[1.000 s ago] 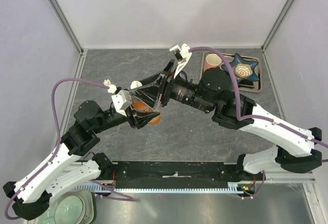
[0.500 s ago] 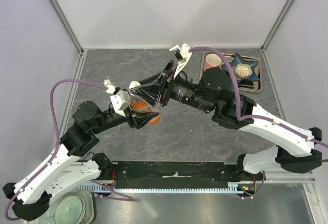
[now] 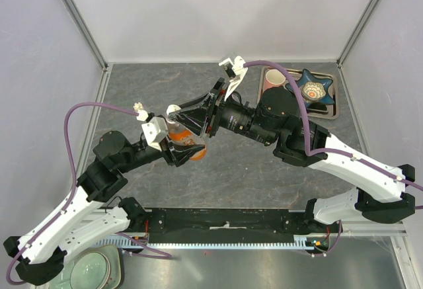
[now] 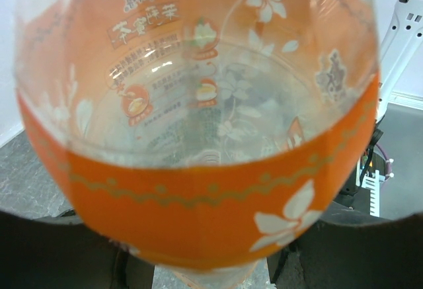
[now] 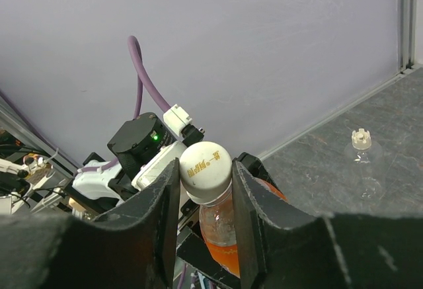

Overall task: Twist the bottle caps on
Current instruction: Screw the bottle cap onto the plastic bottle.

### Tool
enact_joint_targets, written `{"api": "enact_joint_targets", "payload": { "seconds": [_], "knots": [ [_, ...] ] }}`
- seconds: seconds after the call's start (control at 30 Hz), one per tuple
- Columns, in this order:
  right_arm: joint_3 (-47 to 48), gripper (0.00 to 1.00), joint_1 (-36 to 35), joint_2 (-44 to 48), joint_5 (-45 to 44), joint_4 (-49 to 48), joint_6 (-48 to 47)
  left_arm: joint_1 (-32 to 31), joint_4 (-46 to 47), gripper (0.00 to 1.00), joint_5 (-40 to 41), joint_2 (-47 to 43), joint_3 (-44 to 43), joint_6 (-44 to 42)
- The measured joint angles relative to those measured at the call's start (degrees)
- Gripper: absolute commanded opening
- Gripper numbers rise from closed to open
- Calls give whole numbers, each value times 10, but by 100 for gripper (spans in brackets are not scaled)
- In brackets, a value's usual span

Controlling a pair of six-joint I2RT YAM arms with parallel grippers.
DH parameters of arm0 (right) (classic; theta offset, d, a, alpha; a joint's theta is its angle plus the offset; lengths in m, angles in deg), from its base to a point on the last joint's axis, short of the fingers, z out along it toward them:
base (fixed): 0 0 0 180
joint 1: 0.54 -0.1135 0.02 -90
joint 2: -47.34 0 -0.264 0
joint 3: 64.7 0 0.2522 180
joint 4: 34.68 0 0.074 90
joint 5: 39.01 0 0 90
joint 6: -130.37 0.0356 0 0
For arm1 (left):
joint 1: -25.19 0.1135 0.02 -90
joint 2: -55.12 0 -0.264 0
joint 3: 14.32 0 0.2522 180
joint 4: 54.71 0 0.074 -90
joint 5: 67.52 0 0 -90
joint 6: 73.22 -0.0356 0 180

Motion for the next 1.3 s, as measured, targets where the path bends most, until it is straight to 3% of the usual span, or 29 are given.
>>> {"api": "enact_joint_targets", "payload": {
  "seconds": [0.43,0.9,1.3],
  "knots": [
    [8,31,0,-1,-5,17,-19,3,-2,21,0,-1,10,0],
    [109,36,-8,-19,25,122,-155,4,-40,20,-6,9,25,0],
    [108,37,-8,-18,45,214,-242,5,-48,21,-113,8,25,-9]
  ]
}}
